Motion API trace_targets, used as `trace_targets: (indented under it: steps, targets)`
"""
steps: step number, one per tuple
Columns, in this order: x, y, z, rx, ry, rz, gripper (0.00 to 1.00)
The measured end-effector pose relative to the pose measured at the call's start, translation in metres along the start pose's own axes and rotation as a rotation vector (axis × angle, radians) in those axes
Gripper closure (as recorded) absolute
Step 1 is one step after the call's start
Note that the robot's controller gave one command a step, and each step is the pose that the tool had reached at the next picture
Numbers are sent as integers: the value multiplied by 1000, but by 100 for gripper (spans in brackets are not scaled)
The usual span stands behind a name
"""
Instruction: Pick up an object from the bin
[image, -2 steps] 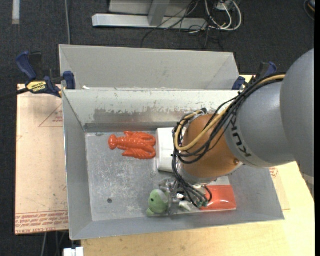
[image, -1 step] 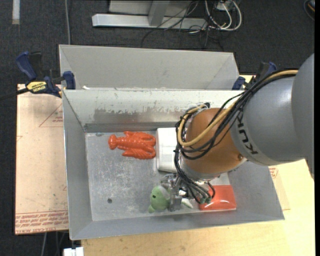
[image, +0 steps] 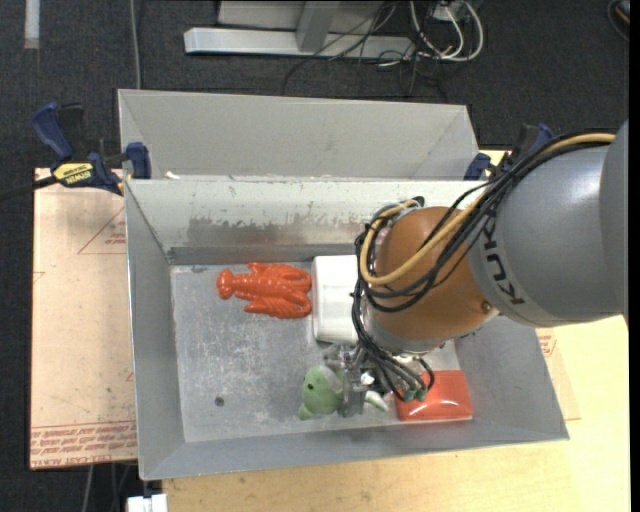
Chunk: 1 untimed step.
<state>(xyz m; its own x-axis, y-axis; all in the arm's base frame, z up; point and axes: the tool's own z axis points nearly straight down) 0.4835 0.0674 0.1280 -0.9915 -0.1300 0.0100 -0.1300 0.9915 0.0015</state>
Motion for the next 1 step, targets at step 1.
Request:
trace_targets:
  steps: [1]
  targets:
    - [0, 0, -12, 0, -1, 0, 100]
